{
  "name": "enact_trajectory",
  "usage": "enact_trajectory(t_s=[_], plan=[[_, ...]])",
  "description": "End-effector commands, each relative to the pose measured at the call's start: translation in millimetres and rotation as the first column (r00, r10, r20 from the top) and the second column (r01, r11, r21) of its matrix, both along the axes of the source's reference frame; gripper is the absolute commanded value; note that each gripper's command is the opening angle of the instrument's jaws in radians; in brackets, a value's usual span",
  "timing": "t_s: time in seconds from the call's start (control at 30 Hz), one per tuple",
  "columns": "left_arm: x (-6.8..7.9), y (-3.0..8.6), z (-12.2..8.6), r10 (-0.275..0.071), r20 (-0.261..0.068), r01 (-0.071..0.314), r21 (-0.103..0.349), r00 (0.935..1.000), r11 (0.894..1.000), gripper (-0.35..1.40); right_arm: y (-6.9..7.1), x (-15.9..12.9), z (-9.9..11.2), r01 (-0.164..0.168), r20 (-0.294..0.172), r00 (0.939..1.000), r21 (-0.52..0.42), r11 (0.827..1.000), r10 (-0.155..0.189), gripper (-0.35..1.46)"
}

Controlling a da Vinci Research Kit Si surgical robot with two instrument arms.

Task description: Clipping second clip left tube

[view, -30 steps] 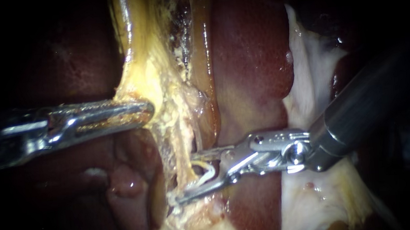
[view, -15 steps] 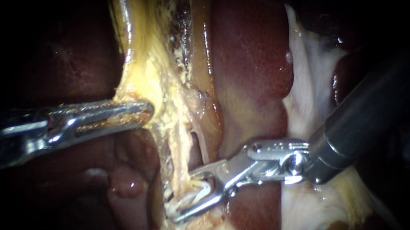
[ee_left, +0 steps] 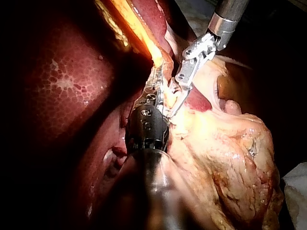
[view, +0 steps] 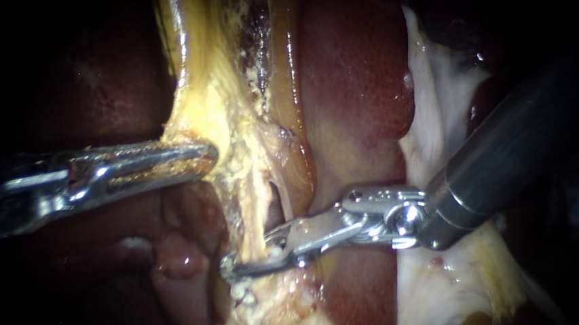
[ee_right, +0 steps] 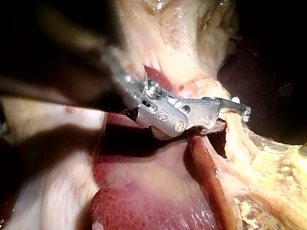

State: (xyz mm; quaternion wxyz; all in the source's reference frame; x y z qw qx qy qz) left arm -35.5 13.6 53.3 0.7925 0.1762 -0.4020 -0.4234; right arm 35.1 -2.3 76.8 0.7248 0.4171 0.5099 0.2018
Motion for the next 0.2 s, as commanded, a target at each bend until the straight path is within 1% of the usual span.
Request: enact_trajectory(t_s=[0.03, 0.2], plan=[[0.0, 0.0, 0.0, 0.0, 0.0, 0.0, 0.0, 1.0, 1.0, -0.35, 0.0, -0.1, -0.1, 0.002, -0.002, 1.0, 0.0, 1.0, -0.002, -0.35], [0.0, 0.1, 0.1, 0.0, 0.0, 0.0, 0.0, 1.0, 1.0, -0.35, 0.0, -0.3, 0.0, 0.005, -0.003, 1.0, 0.001, 1.0, -0.005, -0.35]])
